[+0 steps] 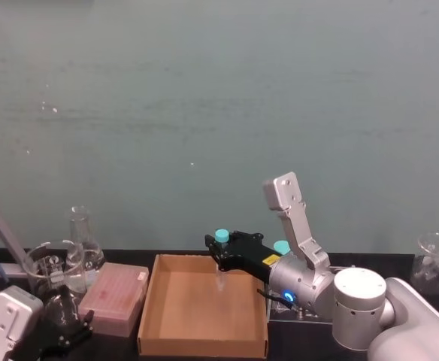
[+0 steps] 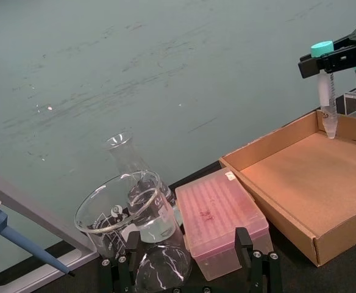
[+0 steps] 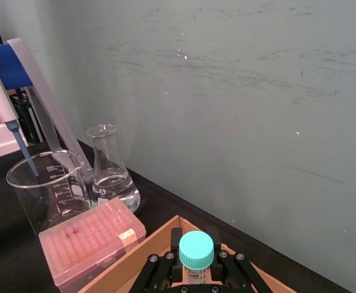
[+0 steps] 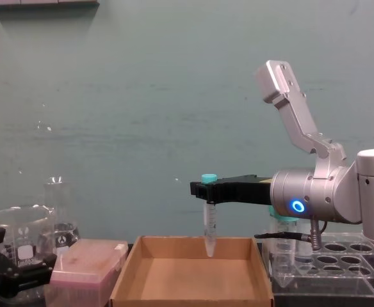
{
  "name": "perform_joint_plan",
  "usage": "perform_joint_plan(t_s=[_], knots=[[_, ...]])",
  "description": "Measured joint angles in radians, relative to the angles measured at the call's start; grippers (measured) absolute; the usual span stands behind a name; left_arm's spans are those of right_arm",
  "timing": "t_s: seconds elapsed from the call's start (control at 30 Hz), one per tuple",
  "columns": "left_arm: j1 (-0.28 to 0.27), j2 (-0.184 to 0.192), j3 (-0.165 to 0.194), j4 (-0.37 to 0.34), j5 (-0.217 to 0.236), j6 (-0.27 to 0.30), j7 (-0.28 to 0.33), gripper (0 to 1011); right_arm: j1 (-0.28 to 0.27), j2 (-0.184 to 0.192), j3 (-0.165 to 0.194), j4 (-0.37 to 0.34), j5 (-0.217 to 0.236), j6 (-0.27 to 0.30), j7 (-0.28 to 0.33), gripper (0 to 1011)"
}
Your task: Use the right hand to move the test tube from the test tube rack into the box.
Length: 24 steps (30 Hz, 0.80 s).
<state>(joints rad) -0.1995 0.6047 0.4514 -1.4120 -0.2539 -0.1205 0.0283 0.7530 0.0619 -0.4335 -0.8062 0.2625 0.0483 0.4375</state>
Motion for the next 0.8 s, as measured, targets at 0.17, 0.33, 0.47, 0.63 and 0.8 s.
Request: perform_joint_plan(t_s=[0.17,0.33,0.47,0.63,0.8], knots=[[0.0,0.0,0.0,0.0,0.0,0.0,0.0,1000,-0.001,0.0,0.0,-0.002,0.001,0.001,0.0,246],[0.0,0.0,0.0,0.0,0.0,0.0,0.0,1000,-0.001,0.001,0.001,-0.003,0.001,0.001,0.0,334],[0.0,0.0,0.0,0.0,0.0,0.0,0.0,1000,-0.001,0.001,0.001,-0.004,0.002,0.002,0.0,446],[0.0,0.0,0.0,0.0,0.0,0.0,0.0,1000,-0.002,0.001,0.001,-0.005,0.002,0.002,0.0,624],[0.0,0.0,0.0,0.0,0.0,0.0,0.0,1000,-0.002,0.002,0.001,-0.005,0.002,0.002,-0.001,759]])
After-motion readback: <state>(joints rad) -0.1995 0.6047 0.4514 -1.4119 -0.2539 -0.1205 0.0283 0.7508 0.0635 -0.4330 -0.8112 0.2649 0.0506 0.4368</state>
